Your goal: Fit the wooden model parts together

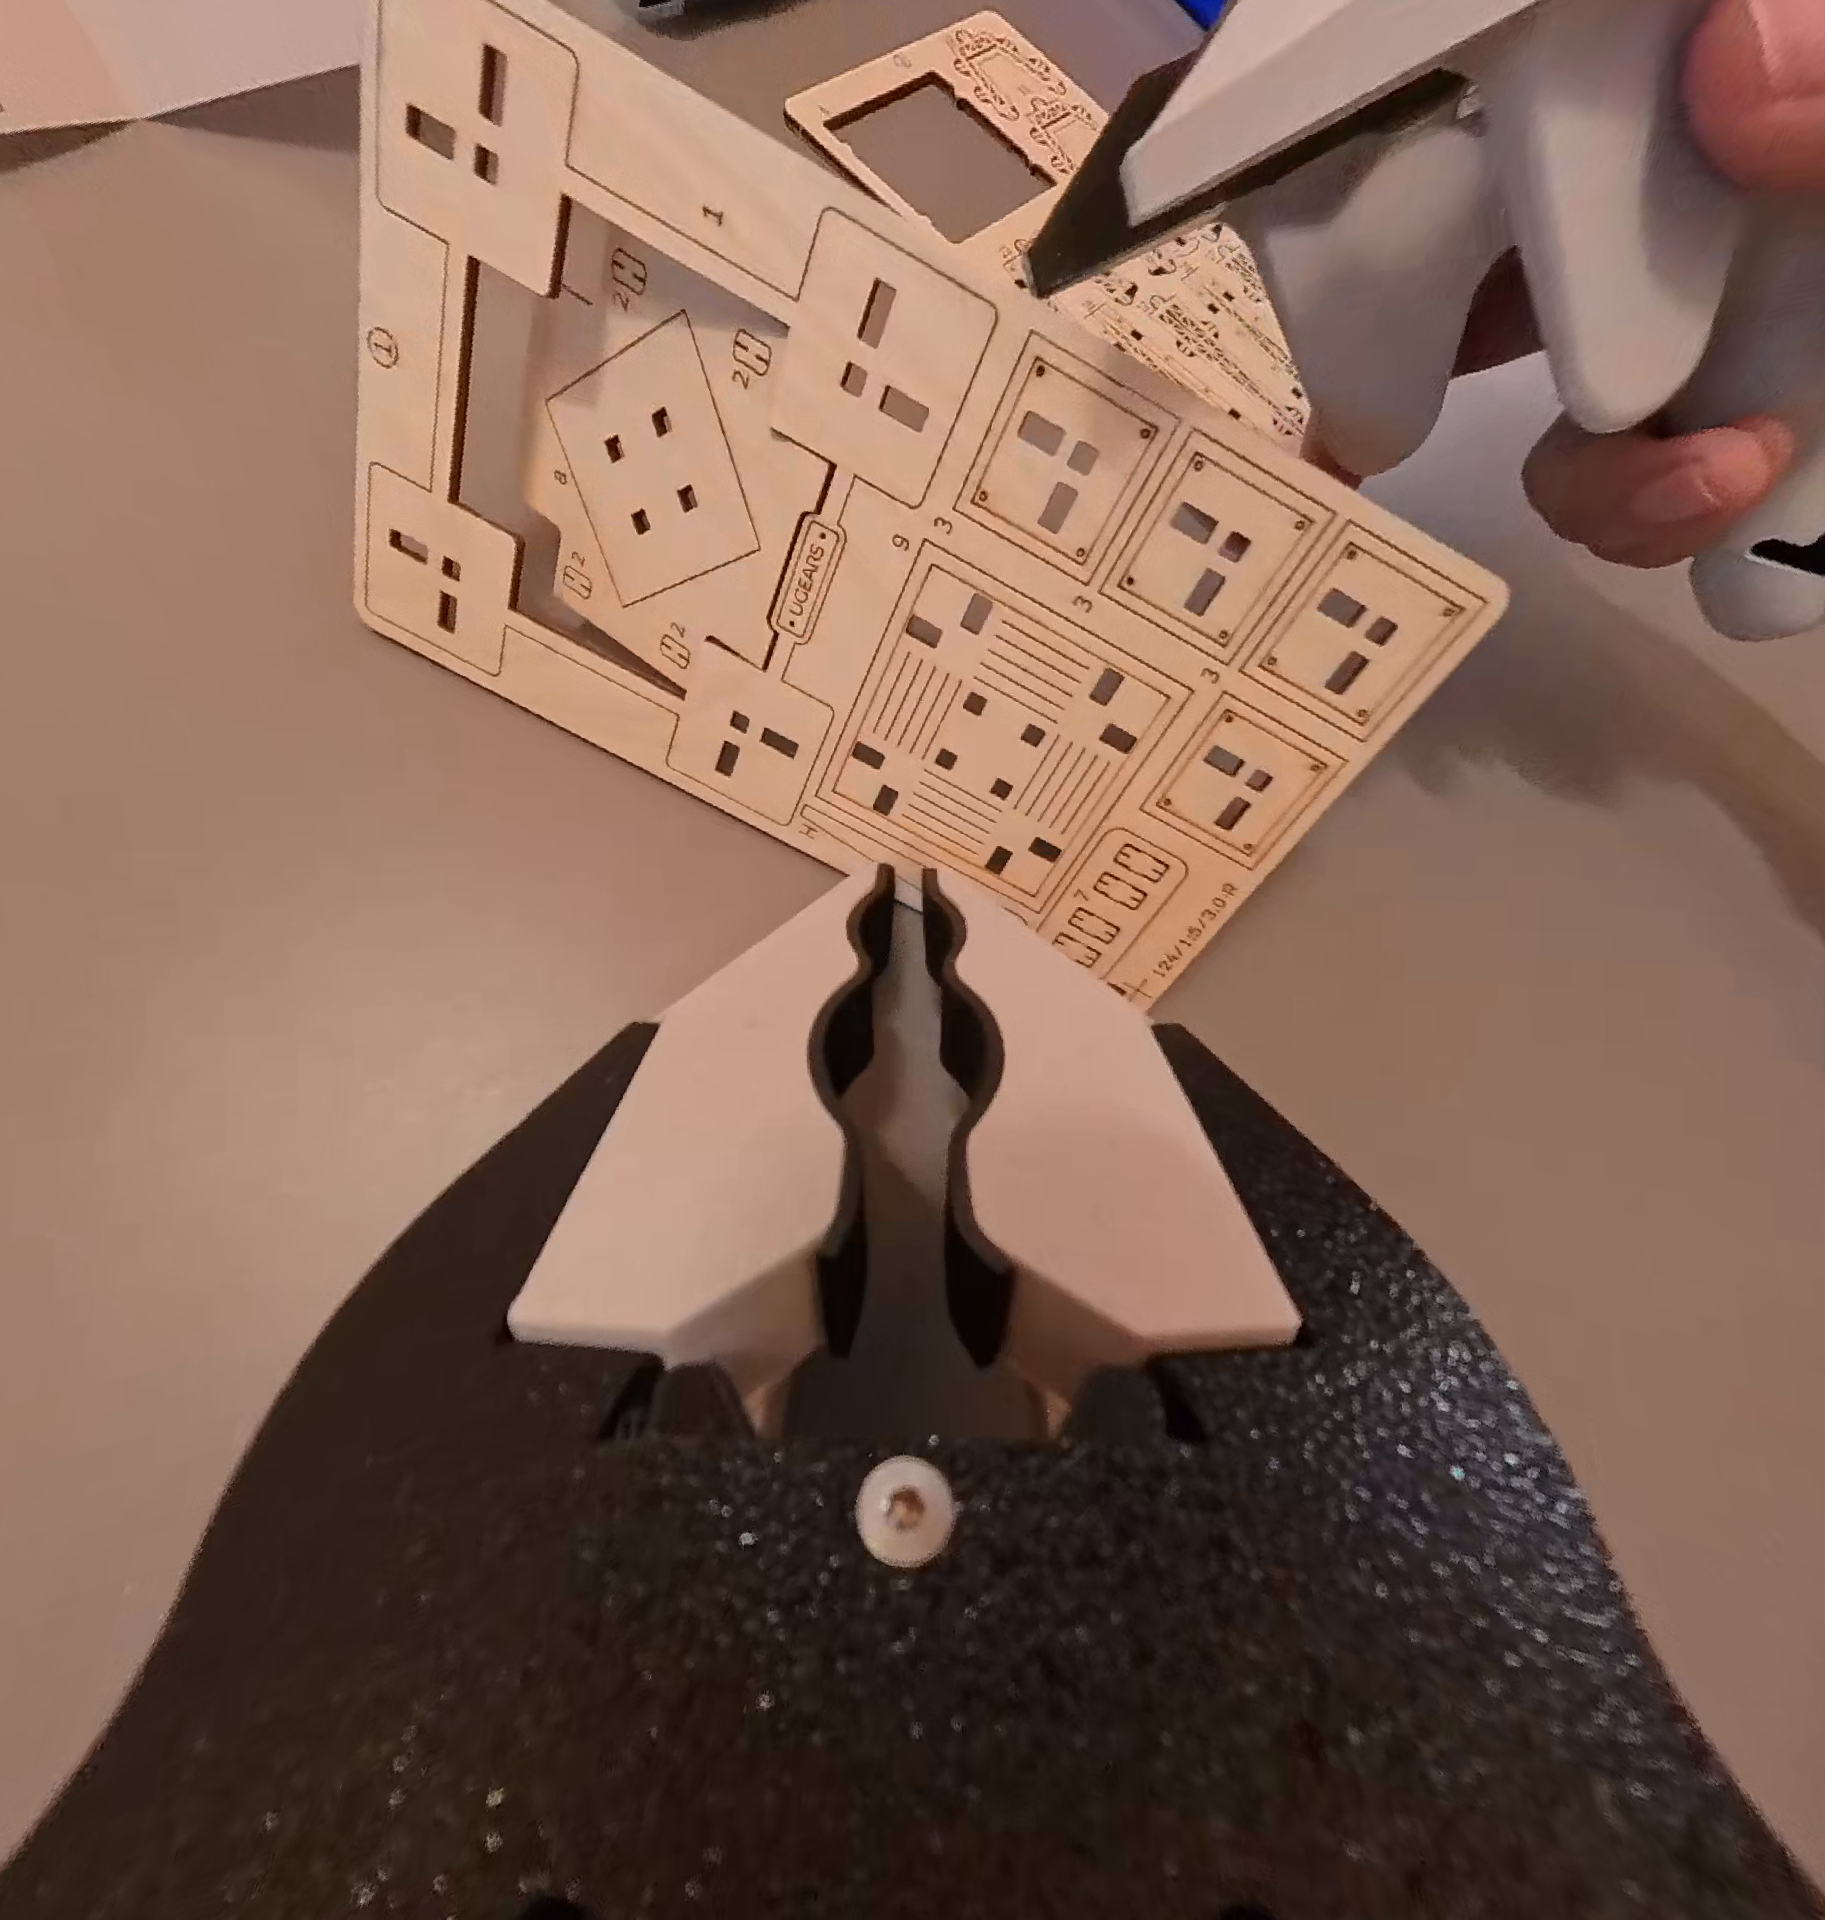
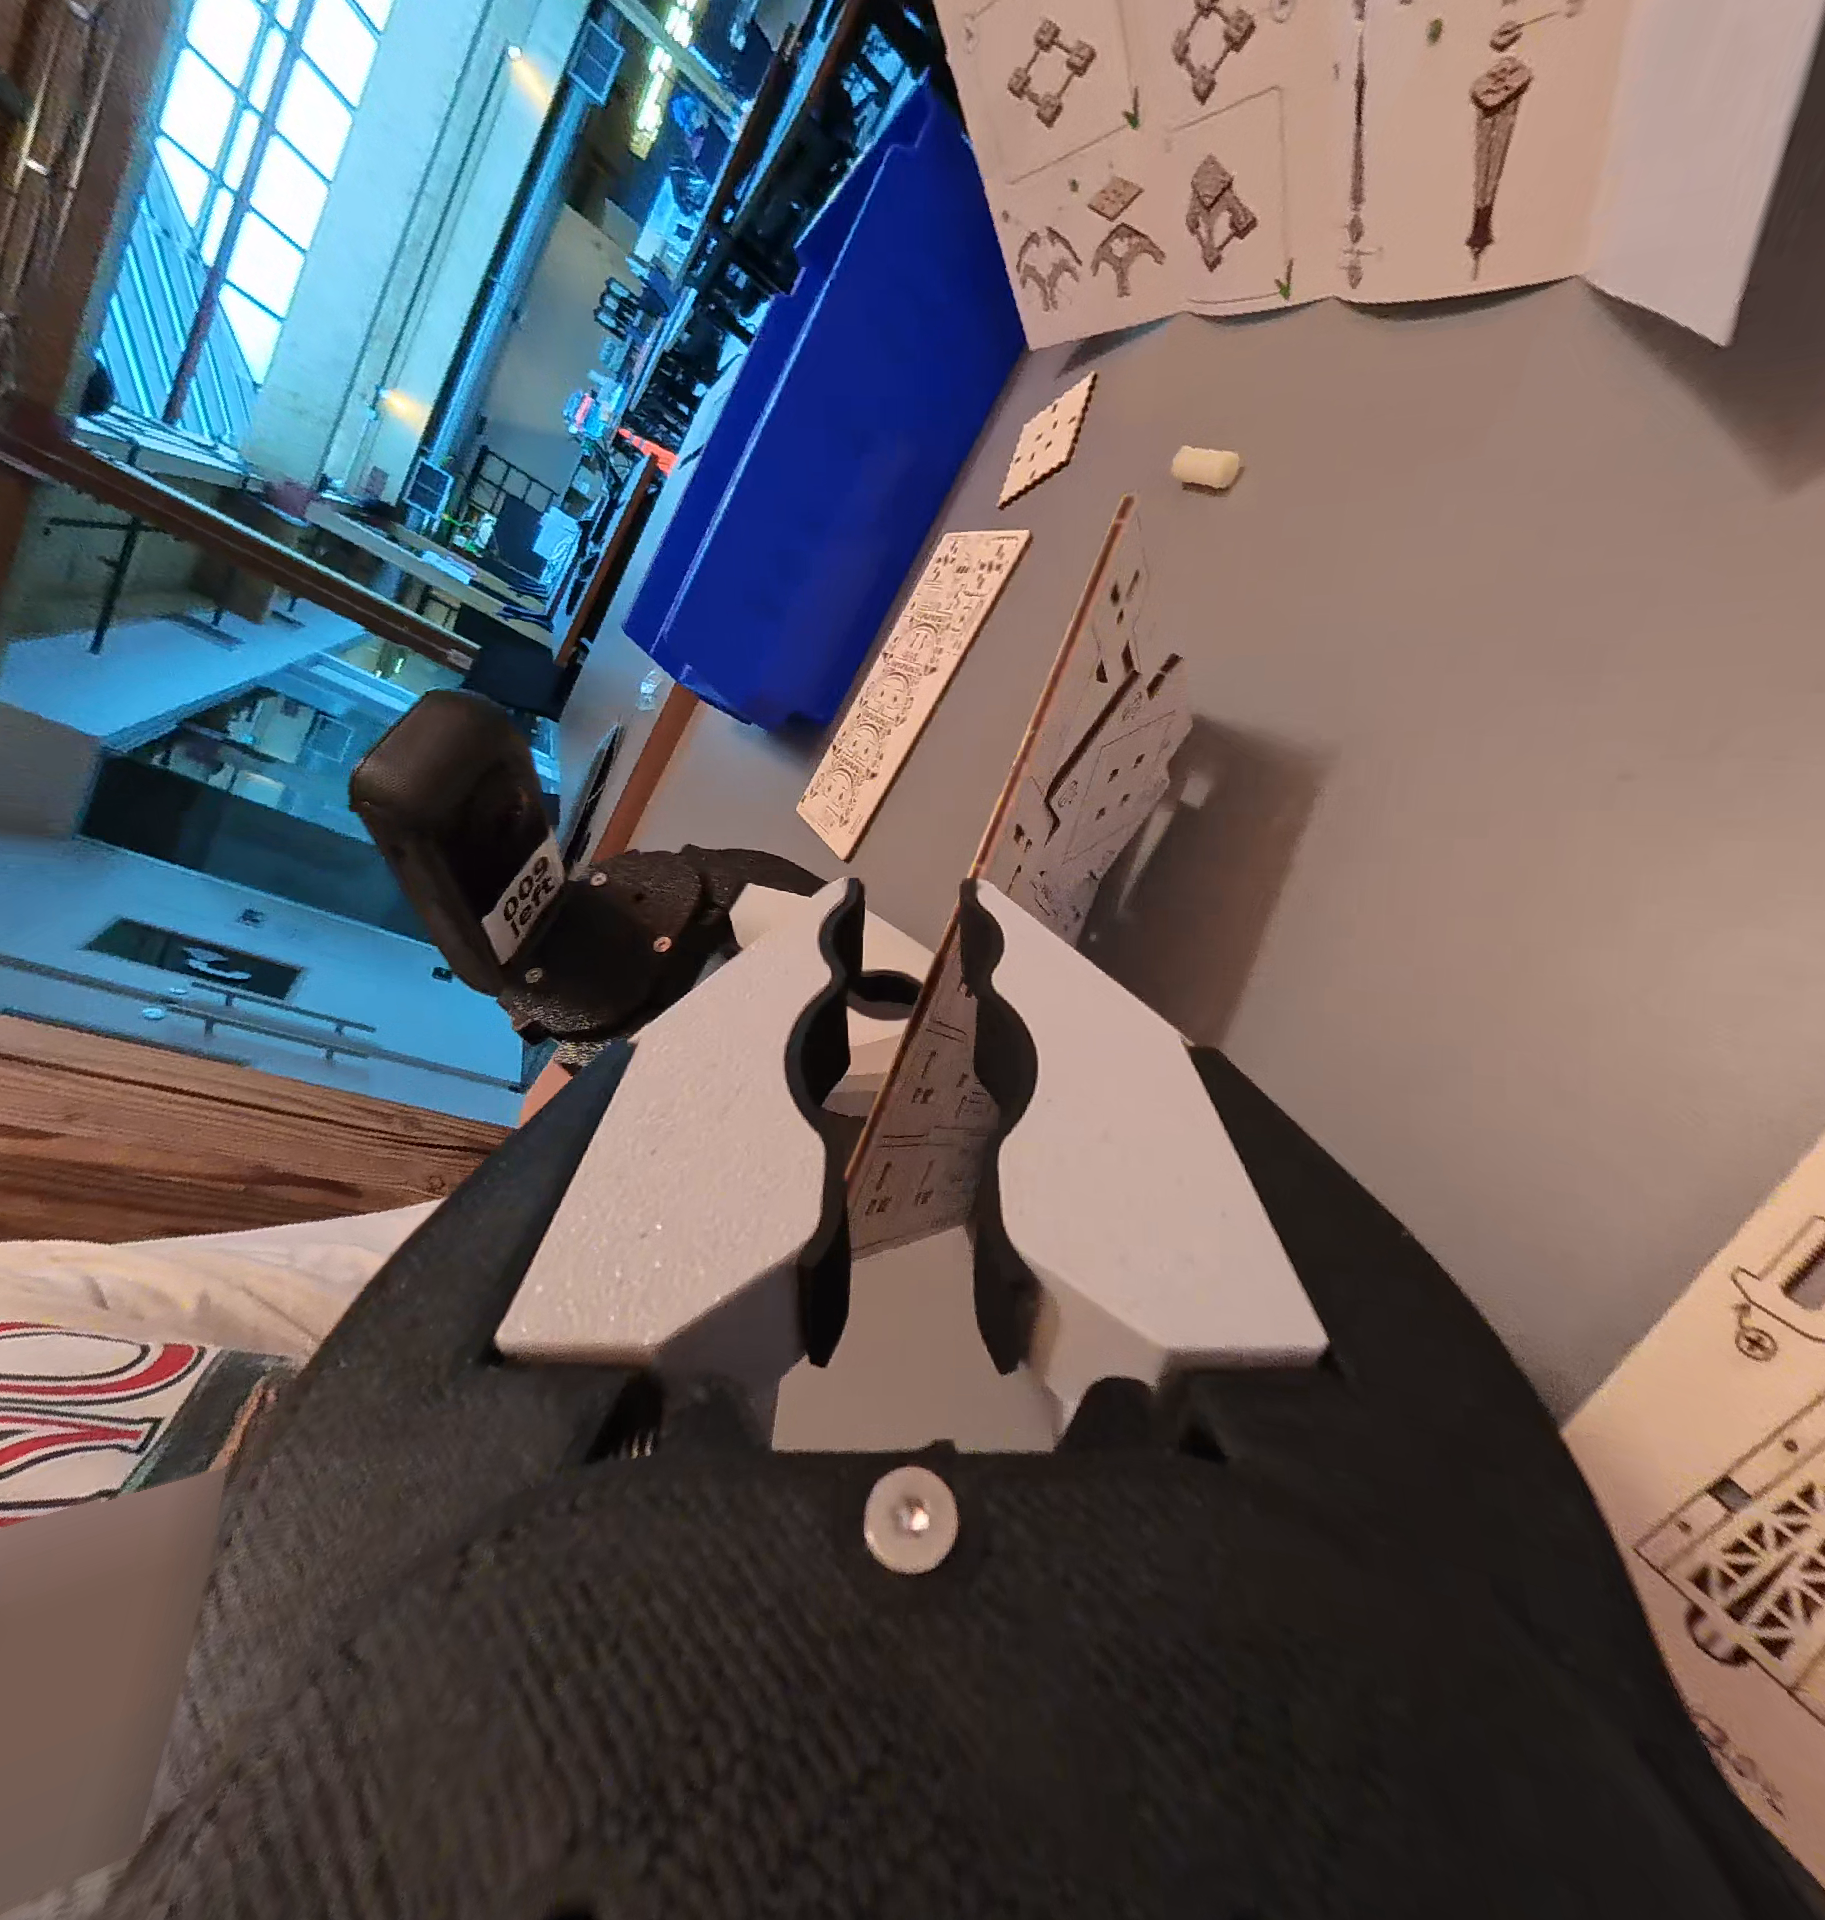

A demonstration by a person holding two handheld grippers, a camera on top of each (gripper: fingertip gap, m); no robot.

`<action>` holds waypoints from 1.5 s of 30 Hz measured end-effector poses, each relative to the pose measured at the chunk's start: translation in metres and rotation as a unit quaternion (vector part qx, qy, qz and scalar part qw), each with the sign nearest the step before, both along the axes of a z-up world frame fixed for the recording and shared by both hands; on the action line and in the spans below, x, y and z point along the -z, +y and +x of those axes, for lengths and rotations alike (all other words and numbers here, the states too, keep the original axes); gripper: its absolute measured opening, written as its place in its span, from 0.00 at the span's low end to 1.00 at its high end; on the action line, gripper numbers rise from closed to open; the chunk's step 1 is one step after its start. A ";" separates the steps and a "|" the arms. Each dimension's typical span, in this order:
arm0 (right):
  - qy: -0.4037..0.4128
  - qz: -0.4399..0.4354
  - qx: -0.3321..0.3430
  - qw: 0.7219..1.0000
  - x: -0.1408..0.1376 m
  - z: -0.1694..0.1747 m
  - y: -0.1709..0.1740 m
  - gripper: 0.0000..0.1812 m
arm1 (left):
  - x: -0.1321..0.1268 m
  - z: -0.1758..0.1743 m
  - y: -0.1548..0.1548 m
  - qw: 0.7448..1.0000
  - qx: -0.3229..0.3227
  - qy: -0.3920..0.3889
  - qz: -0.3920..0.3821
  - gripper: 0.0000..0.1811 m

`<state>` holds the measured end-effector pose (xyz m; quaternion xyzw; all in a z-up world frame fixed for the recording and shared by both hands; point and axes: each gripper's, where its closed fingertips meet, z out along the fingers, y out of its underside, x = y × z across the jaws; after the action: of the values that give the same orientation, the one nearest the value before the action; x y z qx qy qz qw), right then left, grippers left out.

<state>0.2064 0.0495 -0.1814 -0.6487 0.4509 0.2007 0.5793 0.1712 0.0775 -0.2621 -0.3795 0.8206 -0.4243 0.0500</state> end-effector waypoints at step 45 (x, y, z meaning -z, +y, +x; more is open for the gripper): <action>-0.053 0.174 0.023 0.983 -0.037 -0.024 -0.011 0.01 | -0.090 -0.019 -0.004 0.924 0.076 0.094 -0.363 0.14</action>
<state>0.1819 0.0384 -0.1445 -0.5370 0.3923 0.2281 0.7111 0.1524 0.0740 -0.1722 -0.3467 0.6379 -0.6577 -0.2009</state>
